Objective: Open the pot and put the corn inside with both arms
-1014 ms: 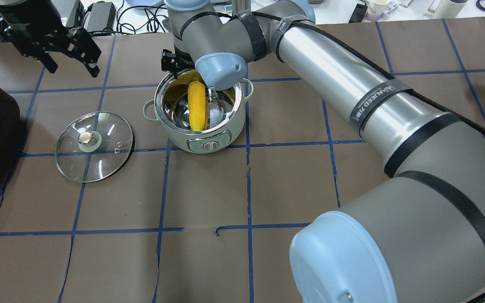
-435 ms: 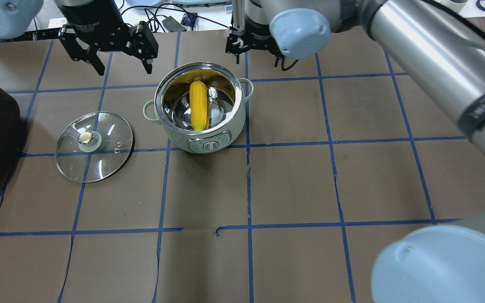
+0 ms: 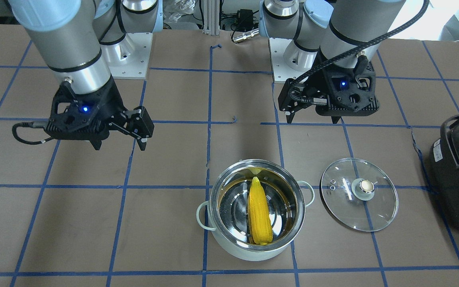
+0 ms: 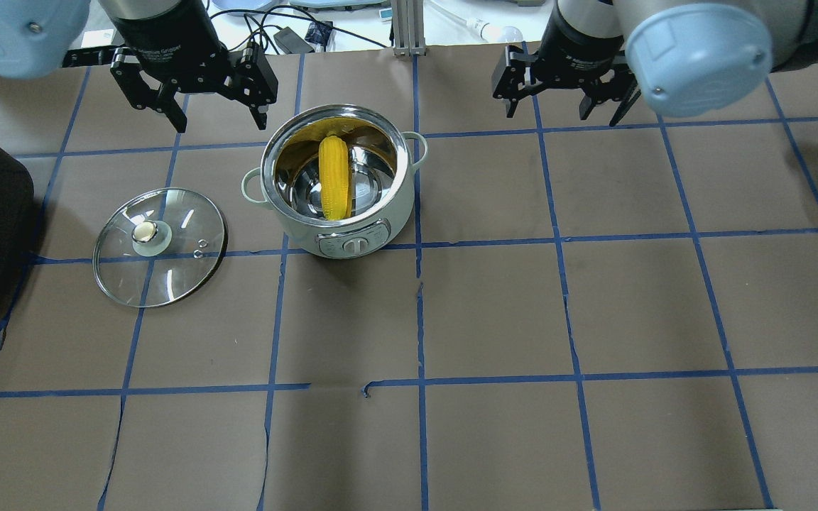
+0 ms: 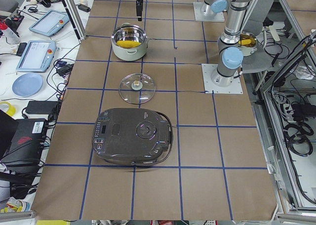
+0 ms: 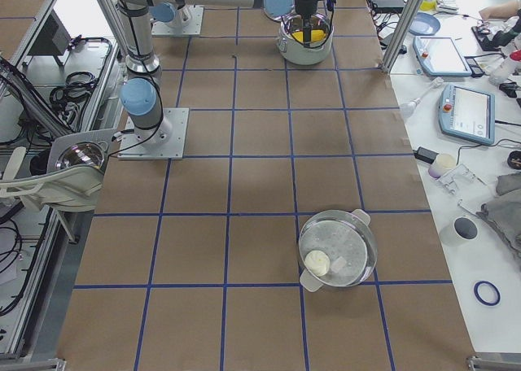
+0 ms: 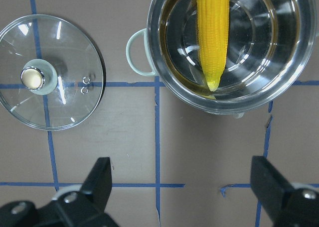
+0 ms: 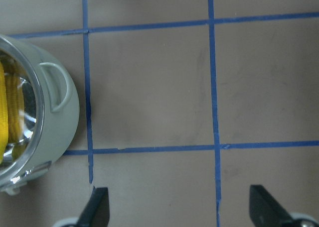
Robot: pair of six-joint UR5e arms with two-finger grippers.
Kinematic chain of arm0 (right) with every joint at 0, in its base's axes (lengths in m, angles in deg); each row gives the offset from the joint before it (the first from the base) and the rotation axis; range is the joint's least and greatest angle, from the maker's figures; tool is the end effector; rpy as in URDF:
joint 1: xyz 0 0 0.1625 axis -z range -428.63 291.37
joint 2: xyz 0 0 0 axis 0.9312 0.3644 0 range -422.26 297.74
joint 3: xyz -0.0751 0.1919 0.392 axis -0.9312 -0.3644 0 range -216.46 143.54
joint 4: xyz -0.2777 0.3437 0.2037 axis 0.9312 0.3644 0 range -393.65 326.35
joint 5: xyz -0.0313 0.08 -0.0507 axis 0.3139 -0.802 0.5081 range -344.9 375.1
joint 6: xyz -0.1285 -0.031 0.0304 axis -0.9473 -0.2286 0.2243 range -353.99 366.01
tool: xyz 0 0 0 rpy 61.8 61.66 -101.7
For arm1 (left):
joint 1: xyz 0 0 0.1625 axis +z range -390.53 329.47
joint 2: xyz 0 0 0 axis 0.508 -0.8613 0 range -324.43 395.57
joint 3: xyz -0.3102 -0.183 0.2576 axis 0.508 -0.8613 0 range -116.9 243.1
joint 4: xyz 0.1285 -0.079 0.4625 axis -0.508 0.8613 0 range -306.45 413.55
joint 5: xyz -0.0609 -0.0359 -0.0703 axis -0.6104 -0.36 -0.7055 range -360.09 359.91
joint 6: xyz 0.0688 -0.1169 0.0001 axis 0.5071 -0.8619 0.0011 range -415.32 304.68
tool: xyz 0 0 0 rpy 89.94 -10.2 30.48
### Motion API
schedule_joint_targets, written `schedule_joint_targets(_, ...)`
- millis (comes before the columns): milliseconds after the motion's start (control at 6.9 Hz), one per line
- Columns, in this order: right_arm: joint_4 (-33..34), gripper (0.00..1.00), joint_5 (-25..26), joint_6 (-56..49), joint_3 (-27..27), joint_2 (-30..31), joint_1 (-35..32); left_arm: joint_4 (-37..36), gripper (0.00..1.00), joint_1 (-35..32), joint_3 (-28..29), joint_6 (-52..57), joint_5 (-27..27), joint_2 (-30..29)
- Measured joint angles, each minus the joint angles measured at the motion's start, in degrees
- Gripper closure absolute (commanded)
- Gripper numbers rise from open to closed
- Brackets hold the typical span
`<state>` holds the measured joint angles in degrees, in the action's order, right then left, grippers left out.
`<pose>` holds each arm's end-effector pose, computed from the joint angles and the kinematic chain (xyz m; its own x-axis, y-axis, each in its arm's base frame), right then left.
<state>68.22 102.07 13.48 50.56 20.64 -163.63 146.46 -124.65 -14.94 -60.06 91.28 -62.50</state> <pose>0.1956 -0.6239 0.4477 -0.9970 0.0350 -0.0695 0.0436 0.9909 -0.1272 -0.1751 -0.6200 0.4987 -0.9997 -0.0112 -0.0224 -0.0107 0.9998 -0.0189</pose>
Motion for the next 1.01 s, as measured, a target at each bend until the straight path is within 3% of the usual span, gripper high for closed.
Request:
schedule_joint_targets(290,-6.07,0.00,-0.39,-0.78,-0.26,3.90,0.31,-0.05,0.00,0.02,-0.14,0.00,-0.12,0.13)
schedule_joint_targets(1014,-7.47,0.00,4.73,-9.01,-0.43,4.89,0.41,-0.02,0.00,0.13,-0.08,-0.09,-0.24,0.38)
